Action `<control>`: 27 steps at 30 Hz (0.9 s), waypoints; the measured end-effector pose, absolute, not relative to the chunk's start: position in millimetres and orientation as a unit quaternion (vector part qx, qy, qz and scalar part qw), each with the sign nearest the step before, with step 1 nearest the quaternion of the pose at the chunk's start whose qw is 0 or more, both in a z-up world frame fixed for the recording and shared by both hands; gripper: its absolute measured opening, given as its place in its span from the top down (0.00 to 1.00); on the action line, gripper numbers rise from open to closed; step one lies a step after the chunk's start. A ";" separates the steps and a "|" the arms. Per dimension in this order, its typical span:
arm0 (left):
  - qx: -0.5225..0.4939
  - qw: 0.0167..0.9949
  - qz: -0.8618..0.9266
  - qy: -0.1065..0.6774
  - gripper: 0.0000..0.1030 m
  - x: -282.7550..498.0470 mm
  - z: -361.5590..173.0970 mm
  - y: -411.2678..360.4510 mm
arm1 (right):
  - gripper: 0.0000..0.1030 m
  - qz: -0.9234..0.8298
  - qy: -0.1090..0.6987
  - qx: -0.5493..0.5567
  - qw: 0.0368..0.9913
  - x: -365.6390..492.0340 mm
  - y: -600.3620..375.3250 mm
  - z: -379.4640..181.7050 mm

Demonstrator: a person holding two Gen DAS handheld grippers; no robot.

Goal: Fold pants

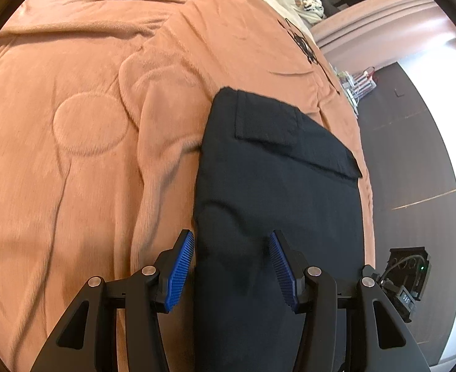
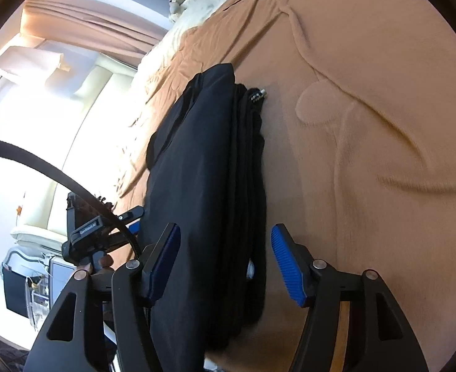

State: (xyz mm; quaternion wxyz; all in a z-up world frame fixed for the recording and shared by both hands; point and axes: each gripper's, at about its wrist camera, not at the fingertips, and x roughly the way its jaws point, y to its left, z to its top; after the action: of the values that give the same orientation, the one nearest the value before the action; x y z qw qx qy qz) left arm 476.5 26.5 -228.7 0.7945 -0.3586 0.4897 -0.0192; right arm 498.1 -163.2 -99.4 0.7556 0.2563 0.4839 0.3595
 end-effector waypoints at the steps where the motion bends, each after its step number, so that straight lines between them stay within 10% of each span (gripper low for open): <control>1: -0.359 0.795 -0.018 0.489 0.48 480.7 -228.9 27.0 | 0.42 0.361 0.483 0.257 0.755 501.7 -162.4 -99.0; 27: -0.353 0.809 -0.029 0.469 0.48 526.7 -221.4 30.2 | 0.62 0.331 0.490 0.259 0.764 535.7 -155.6 -101.0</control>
State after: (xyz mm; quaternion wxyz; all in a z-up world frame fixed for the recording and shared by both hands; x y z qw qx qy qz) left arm 526.7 30.2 -221.4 0.8090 -0.3533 0.4689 -0.0289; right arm 535.7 -155.6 -101.0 0.7640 0.2588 0.4896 0.3311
